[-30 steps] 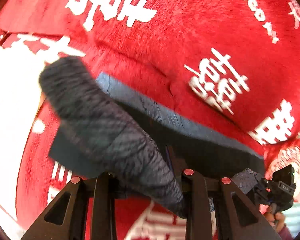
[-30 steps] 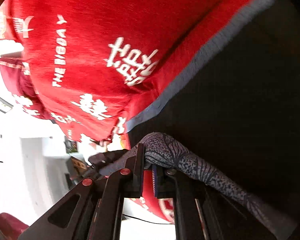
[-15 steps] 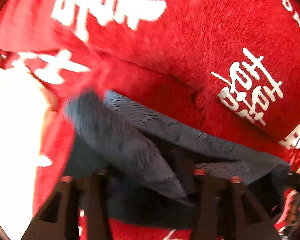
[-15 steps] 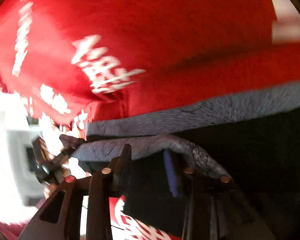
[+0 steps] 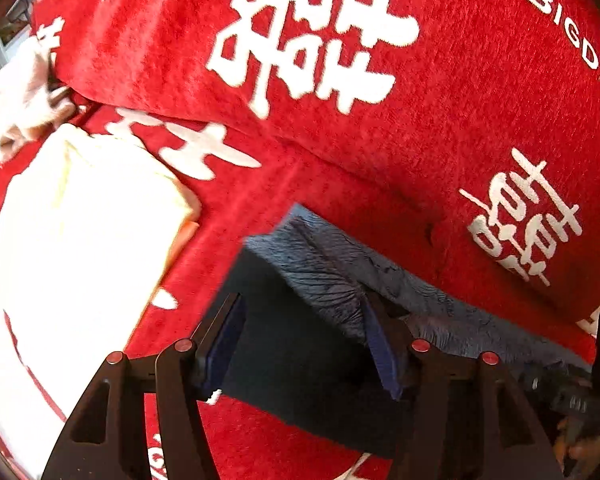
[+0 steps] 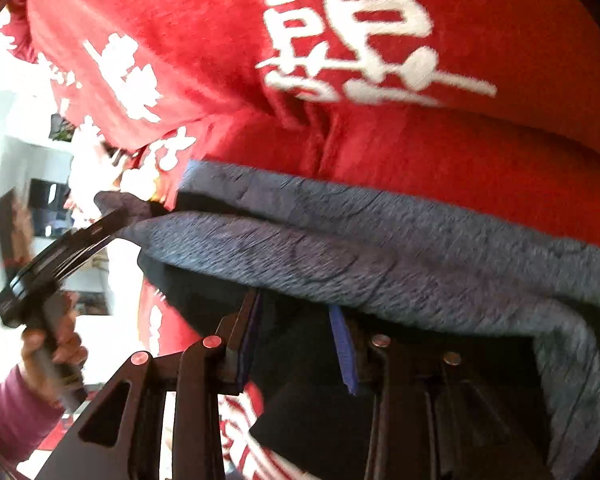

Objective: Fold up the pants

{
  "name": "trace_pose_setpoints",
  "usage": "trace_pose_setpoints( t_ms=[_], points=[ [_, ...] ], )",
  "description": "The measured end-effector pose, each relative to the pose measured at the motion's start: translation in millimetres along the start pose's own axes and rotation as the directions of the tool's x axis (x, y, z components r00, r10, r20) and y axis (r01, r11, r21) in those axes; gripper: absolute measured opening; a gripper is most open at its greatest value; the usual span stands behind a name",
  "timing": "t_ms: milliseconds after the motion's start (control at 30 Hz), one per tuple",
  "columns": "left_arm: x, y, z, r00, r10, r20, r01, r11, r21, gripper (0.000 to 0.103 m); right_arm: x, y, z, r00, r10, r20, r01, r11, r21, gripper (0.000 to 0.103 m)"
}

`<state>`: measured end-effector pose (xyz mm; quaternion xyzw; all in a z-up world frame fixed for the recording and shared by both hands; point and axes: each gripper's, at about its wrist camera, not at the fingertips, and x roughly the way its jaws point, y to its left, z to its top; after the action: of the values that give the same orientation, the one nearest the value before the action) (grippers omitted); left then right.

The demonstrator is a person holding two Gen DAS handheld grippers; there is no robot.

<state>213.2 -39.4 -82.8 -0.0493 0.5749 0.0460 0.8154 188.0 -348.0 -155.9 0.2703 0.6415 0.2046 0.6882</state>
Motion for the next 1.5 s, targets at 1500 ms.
trace_pose_setpoints(
  t_ms=[1500],
  points=[
    [-37, -256, -213, 0.913, -0.218, -0.344, 0.388, 0.719, 0.576, 0.073, -172, -96, -343, 0.924, -0.179, 0.337, -0.079, 0.774, 0.629, 0.053]
  ],
)
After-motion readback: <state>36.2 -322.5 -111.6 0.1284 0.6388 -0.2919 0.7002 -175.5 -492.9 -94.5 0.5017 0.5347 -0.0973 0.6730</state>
